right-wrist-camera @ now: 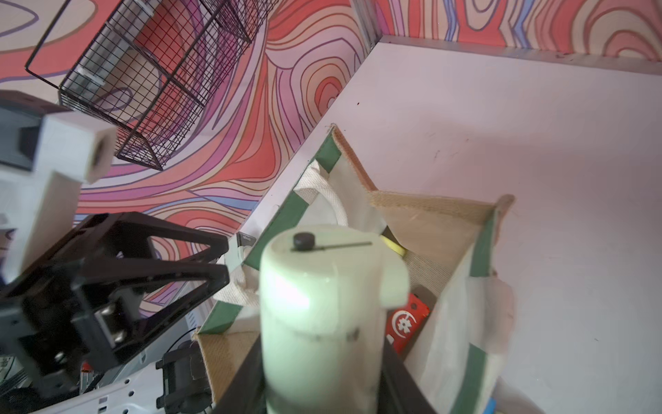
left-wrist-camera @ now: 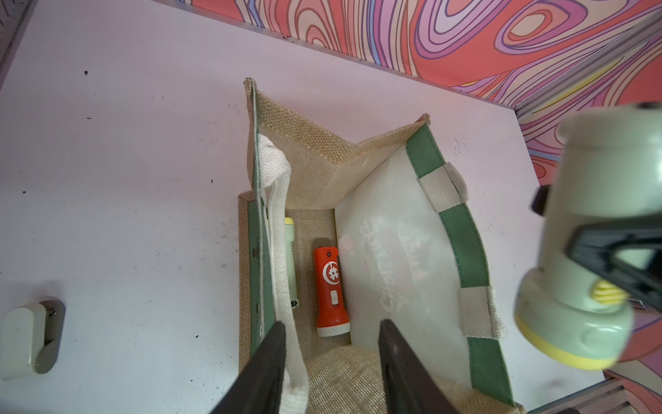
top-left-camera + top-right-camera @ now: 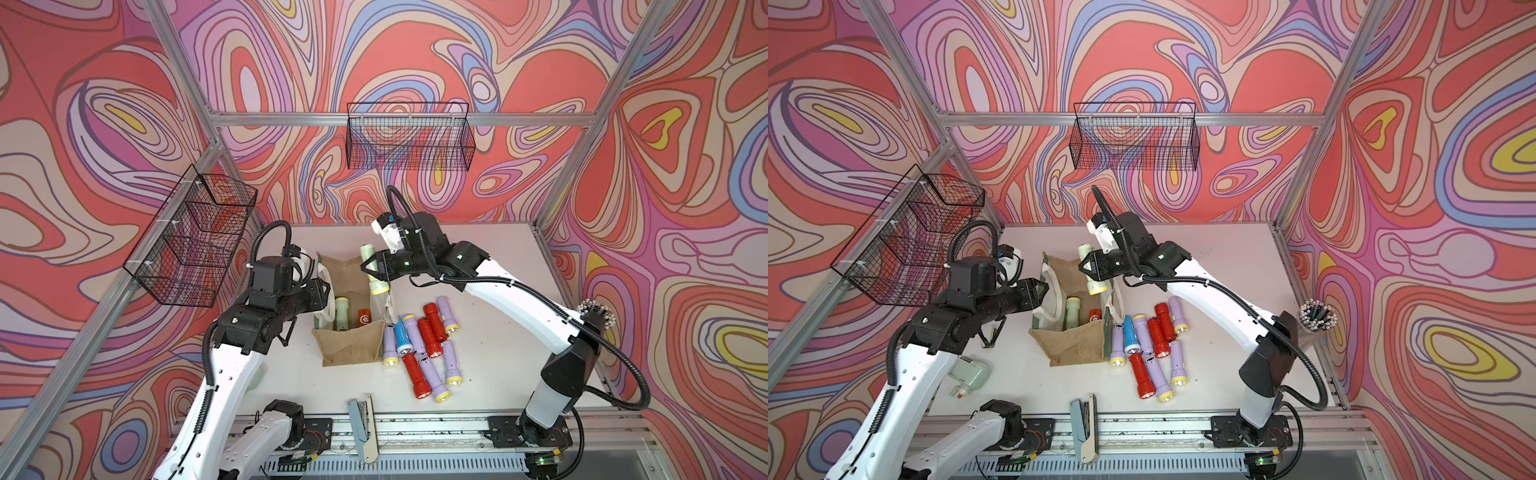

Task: Put the flashlights into the tote bags
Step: Place the flashlight in the canvas bag.

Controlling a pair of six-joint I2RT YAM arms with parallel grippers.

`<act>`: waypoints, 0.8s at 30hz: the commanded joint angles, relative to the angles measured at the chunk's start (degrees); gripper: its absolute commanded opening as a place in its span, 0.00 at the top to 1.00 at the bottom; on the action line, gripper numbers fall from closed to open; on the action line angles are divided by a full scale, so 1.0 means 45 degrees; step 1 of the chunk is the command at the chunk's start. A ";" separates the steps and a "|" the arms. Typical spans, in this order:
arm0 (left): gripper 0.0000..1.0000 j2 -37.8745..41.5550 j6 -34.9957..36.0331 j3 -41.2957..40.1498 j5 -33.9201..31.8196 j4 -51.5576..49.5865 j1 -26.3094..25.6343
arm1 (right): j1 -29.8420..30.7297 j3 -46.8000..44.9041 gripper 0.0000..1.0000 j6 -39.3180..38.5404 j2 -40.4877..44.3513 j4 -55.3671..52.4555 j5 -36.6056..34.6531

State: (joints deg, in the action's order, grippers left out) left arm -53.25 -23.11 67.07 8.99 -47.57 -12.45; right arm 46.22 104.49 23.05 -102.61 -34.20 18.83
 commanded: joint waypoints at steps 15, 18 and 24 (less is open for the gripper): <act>0.52 0.0705 0.0139 -0.0641 0.0283 -0.0114 0.1425 | 0.1145 0.1562 0.77 0.1643 -0.3159 -0.0152 0.0946; 0.52 0.0629 0.0060 -0.0741 0.0599 0.0144 0.1572 | 0.1311 0.1564 0.77 0.1580 -0.3504 -0.0660 0.0610; 0.52 0.0565 -0.0016 -0.0695 0.0886 0.0347 0.1633 | 0.1303 0.2447 0.76 0.1569 -0.4908 -0.1918 0.0056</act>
State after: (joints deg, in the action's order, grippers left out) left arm -50.76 -22.76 64.20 11.55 -47.42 -5.52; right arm 52.42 113.23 29.74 -121.71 -38.89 21.56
